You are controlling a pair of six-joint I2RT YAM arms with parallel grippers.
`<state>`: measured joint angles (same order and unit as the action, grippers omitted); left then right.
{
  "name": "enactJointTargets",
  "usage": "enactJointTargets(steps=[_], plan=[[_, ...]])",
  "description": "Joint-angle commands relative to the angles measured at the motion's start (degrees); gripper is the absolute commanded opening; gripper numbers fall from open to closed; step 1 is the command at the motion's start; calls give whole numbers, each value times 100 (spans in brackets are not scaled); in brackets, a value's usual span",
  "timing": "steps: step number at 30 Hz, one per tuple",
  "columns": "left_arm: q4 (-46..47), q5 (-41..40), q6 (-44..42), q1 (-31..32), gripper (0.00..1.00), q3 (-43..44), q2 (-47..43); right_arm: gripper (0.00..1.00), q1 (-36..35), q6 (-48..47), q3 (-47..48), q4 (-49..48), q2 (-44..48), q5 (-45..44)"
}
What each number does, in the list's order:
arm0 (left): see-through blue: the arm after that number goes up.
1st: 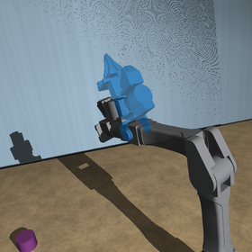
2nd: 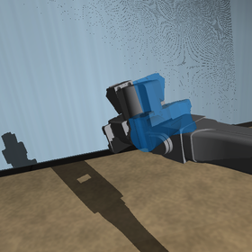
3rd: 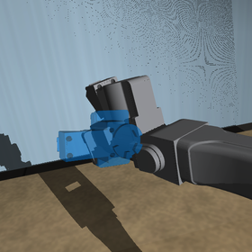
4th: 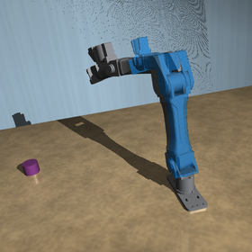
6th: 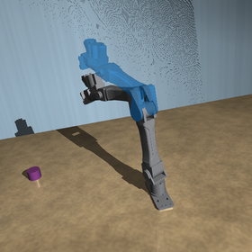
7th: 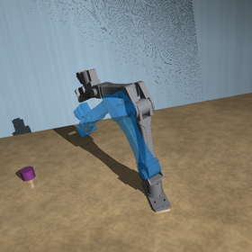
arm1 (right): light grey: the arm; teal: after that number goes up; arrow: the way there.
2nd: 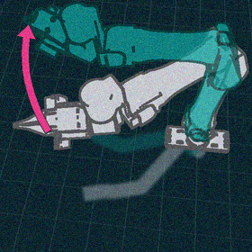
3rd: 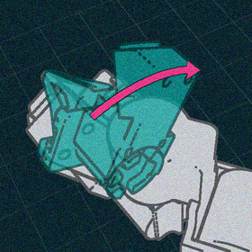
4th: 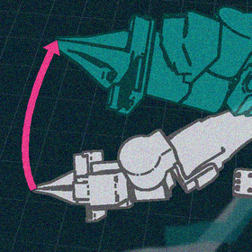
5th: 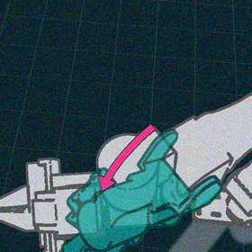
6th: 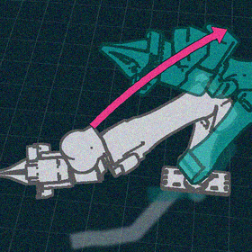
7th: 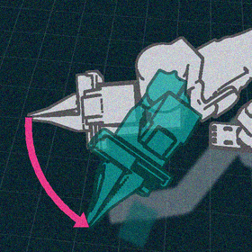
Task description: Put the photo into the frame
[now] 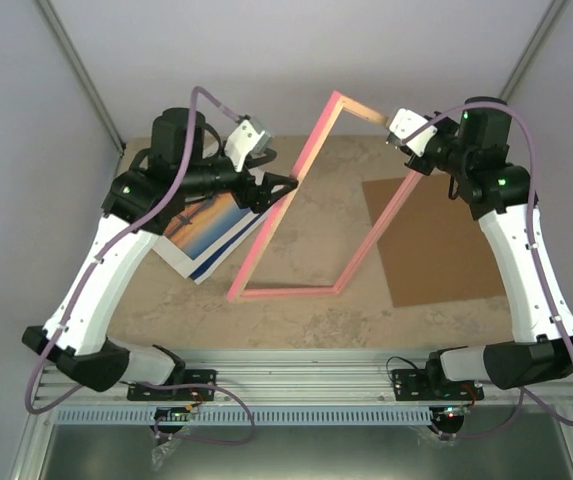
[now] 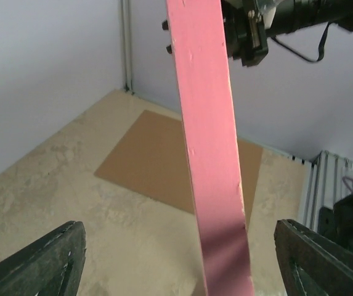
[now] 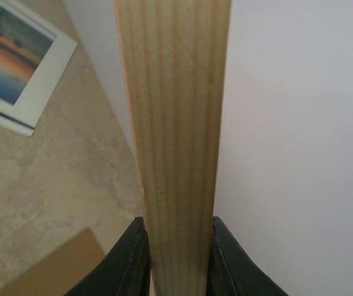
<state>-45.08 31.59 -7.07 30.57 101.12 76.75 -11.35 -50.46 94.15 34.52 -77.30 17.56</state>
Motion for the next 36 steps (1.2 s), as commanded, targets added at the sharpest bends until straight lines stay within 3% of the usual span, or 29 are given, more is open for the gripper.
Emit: enactJointTargets(steps=[1, 5, 8, 11, 14, 16, 18, 20, 22, 23, 28, 36], plan=[[-862, 253, -388, -13, 85, 271, 416, 0, 2, 54, 285, 304, 18, -73], [-959, 532, -256, -11, 82, 313, 571, 0, 2, 58, 435, 434, -134, -127], [-989, 643, -189, -1, 74, 320, 672, 0, -5, 62, 455, 415, -171, -118], [-1001, 762, -108, -1, 53, 348, 743, 0, -12, 69, 486, 387, -225, -180], [-867, 757, 95, -1, 23, 315, 771, 1, -16, 133, 499, 338, -261, -293], [-695, 745, 281, -7, 8, 287, 749, 2, -16, 327, 564, 340, -297, -334], [-537, 735, 449, -30, 1, 253, 729, 19, -19, 615, 705, 458, -350, -279], [-397, 775, 575, -69, 0, 216, 723, 41, -16, 881, 789, 478, -365, -311], [-105, 907, 831, -214, 0, 63, 657, 72, -12, 1272, 796, 473, -322, -371], [116, 1015, 1005, -368, 0, -126, 559, 83, -3, 1459, 776, 454, -267, -400], [1754, 1950, 2099, -1017, 0, -1253, 65, 96, 216, 2651, 321, 146, 231, -110], [4918, 3009, 4899, -1787, 0, -3094, -136, 98, 961, 4187, -647, 491, 505, 1192]])
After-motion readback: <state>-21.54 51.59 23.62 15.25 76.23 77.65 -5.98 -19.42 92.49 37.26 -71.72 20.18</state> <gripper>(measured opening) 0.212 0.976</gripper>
